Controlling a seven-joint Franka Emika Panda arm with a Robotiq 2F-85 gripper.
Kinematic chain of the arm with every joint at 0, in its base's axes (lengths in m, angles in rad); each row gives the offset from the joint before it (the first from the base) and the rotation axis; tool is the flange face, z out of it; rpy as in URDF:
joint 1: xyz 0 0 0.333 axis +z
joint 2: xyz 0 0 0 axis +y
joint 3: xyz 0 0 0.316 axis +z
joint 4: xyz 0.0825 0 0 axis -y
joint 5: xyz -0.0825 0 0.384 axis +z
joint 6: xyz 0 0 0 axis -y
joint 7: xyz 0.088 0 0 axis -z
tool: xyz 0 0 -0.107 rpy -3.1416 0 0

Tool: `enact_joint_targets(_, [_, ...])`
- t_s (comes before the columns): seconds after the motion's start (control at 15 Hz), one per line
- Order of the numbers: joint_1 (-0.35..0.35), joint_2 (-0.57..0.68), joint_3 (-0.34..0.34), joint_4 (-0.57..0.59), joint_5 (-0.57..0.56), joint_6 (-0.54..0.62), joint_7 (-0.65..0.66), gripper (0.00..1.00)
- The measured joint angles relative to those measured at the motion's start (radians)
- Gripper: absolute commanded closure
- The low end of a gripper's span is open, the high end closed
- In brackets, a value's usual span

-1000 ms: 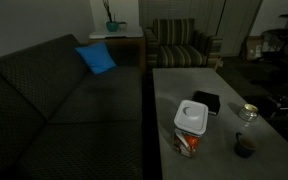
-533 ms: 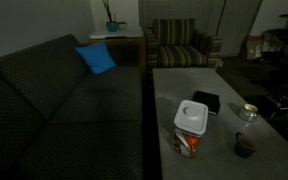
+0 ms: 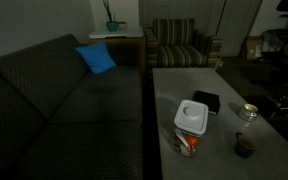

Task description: Press the object on the lid of the bowl

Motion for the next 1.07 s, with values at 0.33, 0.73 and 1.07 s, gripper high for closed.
enact_joint_targets(0.33, [0.01, 0.004, 0.003, -0.006, -0.001, 0.1, -0.013, 0.0])
enact_joint_targets(0.73, [0.019, 0.184, 0.002, 0.027, -0.122, 0.287, -0.044, 0.0])
enact_joint_targets(1.07, [0.099, 0.431, -0.113, 0.137, -0.398, 0.367, 0.097, 0.0])
